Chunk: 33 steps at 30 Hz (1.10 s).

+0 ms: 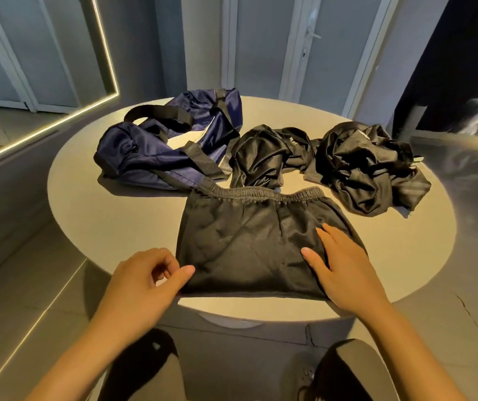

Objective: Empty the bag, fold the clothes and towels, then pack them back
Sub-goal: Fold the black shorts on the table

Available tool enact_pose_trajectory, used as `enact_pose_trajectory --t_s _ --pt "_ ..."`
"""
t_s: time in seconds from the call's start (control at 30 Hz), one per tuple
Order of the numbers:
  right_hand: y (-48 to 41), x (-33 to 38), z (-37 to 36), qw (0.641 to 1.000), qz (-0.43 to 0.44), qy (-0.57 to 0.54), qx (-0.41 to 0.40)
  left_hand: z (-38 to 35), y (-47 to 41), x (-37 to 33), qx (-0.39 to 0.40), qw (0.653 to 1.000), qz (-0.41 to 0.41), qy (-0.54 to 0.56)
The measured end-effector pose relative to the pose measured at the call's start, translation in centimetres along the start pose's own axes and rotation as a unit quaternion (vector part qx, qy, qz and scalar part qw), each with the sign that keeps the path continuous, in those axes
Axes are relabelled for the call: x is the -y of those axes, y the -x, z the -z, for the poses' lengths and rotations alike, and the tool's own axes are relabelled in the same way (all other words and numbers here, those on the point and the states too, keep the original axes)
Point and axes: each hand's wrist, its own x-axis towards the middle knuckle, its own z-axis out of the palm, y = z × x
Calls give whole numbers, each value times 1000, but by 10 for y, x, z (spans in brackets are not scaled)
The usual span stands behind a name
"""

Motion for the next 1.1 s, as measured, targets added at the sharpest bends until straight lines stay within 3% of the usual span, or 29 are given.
enact_pose_trajectory --t_s 0.23,0.4,0.83,1.0,1.1 --pt "0 -3 -1 1000 1 -20 2 -6 12 10 -7 998 -7 64" --pt "0 -4 0 1000 9 -24 1 8 4 7 46 992 23 114" --pt "-9 -24 4 999 21 -17 27 23 -10 13 146 987 -68 27" --pt "-7 -22 3 999 15 -9 37 12 -22 -29 23 989 -108 95" --pt "-7 -20 4 999 16 -5 41 -13 -35 -66 28 977 -211 13"
